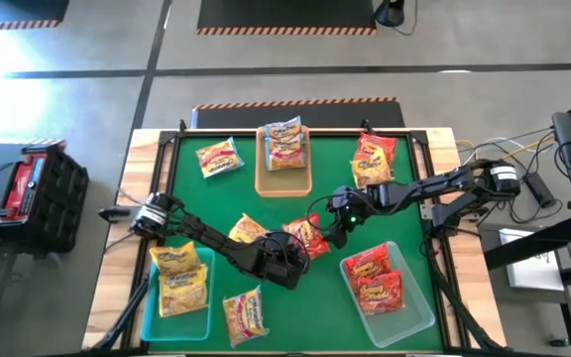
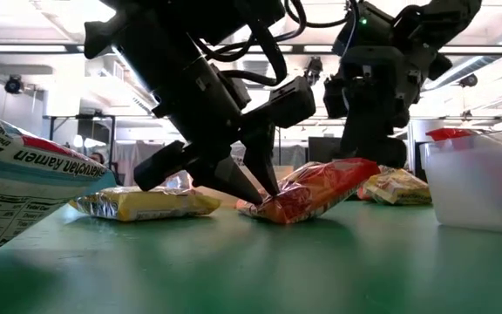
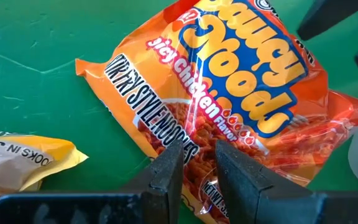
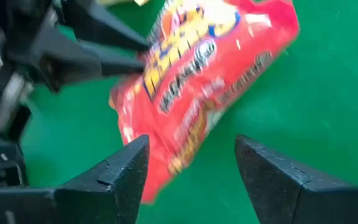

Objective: Sort Maruchan noodles
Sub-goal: Put the orange noodle pack into the transparent bin

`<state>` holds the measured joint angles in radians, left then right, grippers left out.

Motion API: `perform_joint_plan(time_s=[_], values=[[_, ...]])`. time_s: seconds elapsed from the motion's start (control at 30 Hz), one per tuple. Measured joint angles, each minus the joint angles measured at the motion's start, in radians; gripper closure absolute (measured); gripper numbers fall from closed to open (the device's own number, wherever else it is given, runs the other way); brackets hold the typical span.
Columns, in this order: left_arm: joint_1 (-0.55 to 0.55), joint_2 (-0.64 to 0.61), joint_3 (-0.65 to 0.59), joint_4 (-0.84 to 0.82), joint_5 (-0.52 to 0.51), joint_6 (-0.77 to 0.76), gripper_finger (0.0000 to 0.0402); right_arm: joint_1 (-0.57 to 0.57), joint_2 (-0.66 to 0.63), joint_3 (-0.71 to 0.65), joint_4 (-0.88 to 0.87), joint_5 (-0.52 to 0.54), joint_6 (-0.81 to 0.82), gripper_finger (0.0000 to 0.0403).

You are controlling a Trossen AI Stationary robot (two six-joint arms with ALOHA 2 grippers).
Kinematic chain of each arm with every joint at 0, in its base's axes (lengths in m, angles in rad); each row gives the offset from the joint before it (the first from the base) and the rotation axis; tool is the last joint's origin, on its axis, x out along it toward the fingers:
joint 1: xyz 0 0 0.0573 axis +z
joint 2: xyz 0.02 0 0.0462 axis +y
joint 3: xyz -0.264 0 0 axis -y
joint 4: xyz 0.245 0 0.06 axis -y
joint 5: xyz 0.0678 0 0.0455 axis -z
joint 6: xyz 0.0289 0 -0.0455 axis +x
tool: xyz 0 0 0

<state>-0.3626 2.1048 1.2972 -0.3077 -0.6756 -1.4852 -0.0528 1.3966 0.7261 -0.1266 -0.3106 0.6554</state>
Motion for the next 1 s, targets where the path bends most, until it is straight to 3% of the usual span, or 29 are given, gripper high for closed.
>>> perform_joint_plan(time_s=[0.43,0.73,1.0], values=[[0.001,0.001,-0.001,-0.018,0.027,0.001,0.0325,-0.021,0.09,-0.001,0.151,0.05,0.043,0.0154],[0.0,0.0,-0.003,-0.041,0.035,0.0,0.0325,-0.017,0.199,-0.002,0.322,-0.002,0.108,0.0154],[0.0,0.0,-0.003,-0.045,0.039,0.0,0.0325,-0.014,0.223,-0.002,0.347,-0.011,0.105,0.0168]])
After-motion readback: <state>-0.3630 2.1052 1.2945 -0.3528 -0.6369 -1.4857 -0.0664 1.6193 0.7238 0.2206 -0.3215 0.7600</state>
